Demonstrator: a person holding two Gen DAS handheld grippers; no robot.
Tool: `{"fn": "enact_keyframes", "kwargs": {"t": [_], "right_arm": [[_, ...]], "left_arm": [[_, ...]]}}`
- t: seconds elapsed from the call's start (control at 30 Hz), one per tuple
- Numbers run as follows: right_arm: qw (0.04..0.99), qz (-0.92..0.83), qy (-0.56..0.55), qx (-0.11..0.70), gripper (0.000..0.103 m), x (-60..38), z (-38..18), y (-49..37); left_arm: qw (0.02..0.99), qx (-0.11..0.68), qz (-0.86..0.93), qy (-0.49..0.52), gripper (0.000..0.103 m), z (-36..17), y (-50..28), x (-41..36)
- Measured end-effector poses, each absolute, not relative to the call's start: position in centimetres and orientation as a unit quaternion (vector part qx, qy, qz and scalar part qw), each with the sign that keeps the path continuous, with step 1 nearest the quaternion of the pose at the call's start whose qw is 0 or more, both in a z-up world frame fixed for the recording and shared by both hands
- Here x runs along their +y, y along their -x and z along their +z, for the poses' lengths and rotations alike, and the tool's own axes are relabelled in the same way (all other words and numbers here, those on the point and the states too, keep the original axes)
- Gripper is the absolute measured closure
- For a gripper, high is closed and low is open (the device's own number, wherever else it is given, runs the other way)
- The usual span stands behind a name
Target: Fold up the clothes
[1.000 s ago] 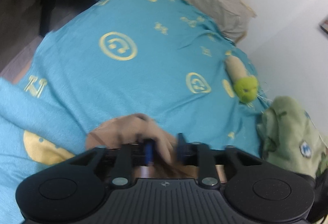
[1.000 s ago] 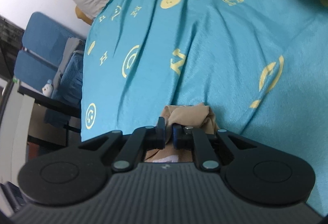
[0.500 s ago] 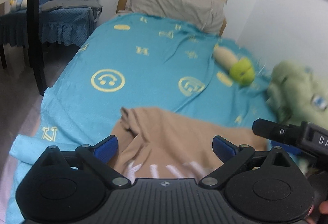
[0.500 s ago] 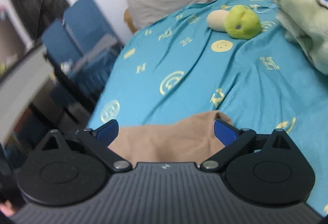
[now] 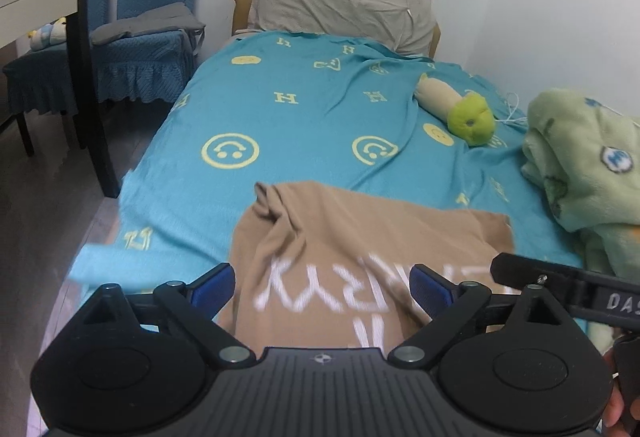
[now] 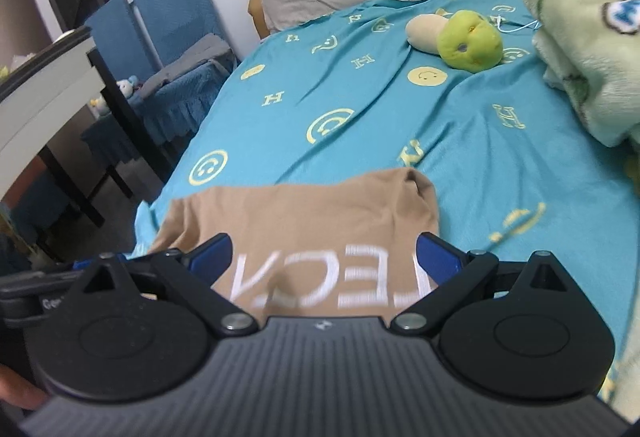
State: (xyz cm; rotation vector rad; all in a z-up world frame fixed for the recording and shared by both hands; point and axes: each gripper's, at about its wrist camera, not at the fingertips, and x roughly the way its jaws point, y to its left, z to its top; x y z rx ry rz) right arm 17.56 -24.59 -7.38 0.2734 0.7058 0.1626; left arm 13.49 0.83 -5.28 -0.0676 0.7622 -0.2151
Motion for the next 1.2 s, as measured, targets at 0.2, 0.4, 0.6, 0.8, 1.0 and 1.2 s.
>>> {"fn": "enact_keyframes", "kwargs": {"t": [0.2,0.4,0.6,0.8,1.0,1.2], "right_arm": [[0.901,0.058,-0.091,0.420,0.003,-23.5,-9.5,-17.2],[0.890,0.060,-0.123,0.436,0.003,-24.3,-10.4,-17.5],[0.889,0.059,-0.123,0.437,0.003,-24.3,-10.4,-17.5],[0.885,0.052,-0.147,0.439,0.003,-24.9,-10.6,-18.1],[0.885,0.045,-0.153,0.438,0.003,-25.0,-10.8,-18.3],[0.884,0.044,-0.156,0.438,0.002,-25.1,-10.9,-18.3]], "left_arm": [[0.908,0.411,-0.078,-0.017,0.005,-6.7,-11.9,-0.3],[0.908,0.413,-0.069,0.009,0.006,-6.3,-11.3,0.6],[0.893,0.427,-0.100,0.099,0.005,-4.8,-9.2,1.9],[0.813,0.492,-0.154,0.270,0.004,-6.9,-8.3,3.8],[0.773,0.526,-0.125,0.330,0.005,-11.3,-9.9,3.5],[0.779,0.469,-0.083,0.408,0.005,-12.3,-10.8,4.9]]}}
